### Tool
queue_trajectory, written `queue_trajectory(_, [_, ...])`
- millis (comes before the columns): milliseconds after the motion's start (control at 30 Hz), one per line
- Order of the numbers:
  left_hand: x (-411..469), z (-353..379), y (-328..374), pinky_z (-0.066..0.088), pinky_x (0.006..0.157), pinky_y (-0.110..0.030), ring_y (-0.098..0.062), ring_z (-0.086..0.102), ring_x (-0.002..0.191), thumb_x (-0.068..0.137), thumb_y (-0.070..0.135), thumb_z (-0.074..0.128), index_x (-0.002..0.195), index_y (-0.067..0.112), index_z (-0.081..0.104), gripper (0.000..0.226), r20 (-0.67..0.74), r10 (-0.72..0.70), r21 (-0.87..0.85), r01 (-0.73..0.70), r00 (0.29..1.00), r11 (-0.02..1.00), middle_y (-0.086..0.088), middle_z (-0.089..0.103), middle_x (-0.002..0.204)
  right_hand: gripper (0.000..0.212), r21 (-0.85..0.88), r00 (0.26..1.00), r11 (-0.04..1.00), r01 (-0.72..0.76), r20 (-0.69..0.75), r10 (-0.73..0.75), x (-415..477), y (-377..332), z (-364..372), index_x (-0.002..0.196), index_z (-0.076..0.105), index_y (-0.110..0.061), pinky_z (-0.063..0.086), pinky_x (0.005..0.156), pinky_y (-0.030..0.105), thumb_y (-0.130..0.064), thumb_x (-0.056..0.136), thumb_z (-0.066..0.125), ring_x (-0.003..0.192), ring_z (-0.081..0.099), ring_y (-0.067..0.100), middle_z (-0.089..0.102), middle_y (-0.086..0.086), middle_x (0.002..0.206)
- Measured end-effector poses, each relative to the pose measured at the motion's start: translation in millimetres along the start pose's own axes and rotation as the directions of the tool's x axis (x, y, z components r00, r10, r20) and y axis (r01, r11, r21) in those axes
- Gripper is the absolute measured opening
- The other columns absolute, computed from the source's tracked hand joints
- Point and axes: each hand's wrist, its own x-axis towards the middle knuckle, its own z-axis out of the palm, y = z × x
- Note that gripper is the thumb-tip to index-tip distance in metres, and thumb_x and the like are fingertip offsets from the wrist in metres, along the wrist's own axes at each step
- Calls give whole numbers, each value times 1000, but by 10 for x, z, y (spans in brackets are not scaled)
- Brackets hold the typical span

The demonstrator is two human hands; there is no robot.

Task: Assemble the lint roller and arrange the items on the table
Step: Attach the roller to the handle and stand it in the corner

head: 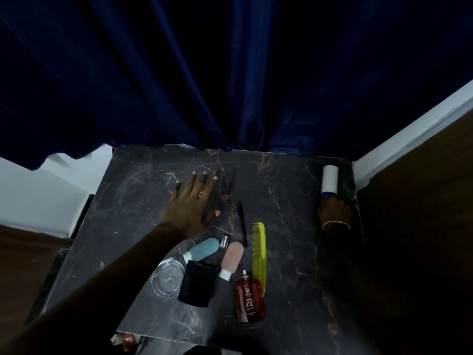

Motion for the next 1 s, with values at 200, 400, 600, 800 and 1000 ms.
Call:
queue_trajectory(200, [-40, 3, -10, 11, 126, -61, -31, -4, 159, 94, 77, 23, 162, 28, -13, 91, -24, 7, -4, -7, 1000, 1000, -10, 0, 172, 32, -38, 988, 989, 143, 69, -140, -169, -539, 115, 119, 64, -2, 55, 89, 45, -24, 103, 48, 109, 69, 39, 71, 20, 115])
queue_trajectory(400, [-57, 43, -26, 3, 126, -60, -30, -9, 159, 95, 75, 25, 161, 28, -16, 91, -6, 1, 2, -1, 1000, 1000, -10, -6, 172, 33, -233, 901, 871, 433, 124, -415, -405, -1004, 331, 124, 58, -3, 55, 88, 42, -21, 105, 37, 107, 70, 36, 73, 15, 114])
queue_trajectory(600, [-45, 34, -36, 3, 126, -59, -31, -7, 159, 96, 74, 29, 162, 28, -15, 92, 7, -1, -15, 1, 1000, 1000, -10, -6, 172, 34, -308, 797, 736, 603, 178, -578, -587, -1238, 534, 127, 54, -1, 53, 90, 42, -16, 106, 32, 109, 70, 36, 72, 16, 115])
queue_trajectory(800, [-17, 13, -13, 3, 125, -59, -30, -8, 159, 96, 74, 28, 161, 29, -16, 90, 0, 3, -26, -3, 1000, 1000, -9, -6, 172, 31, -291, 831, 778, 556, 179, -527, -517, -1209, 476, 127, 52, 0, 53, 89, 42, -14, 105, 35, 109, 69, 36, 71, 16, 116])
queue_trajectory(1000, [20, 10, 2, 4, 126, -58, -29, -9, 159, 96, 74, 27, 159, 30, -19, 90, 6, 7, -9, -7, 1000, 1000, -8, -5, 173, 31, -153, 967, 955, 253, 76, -244, -224, -822, 237, 124, 57, 0, 57, 90, 44, -19, 103, 44, 110, 69, 37, 71, 17, 117])
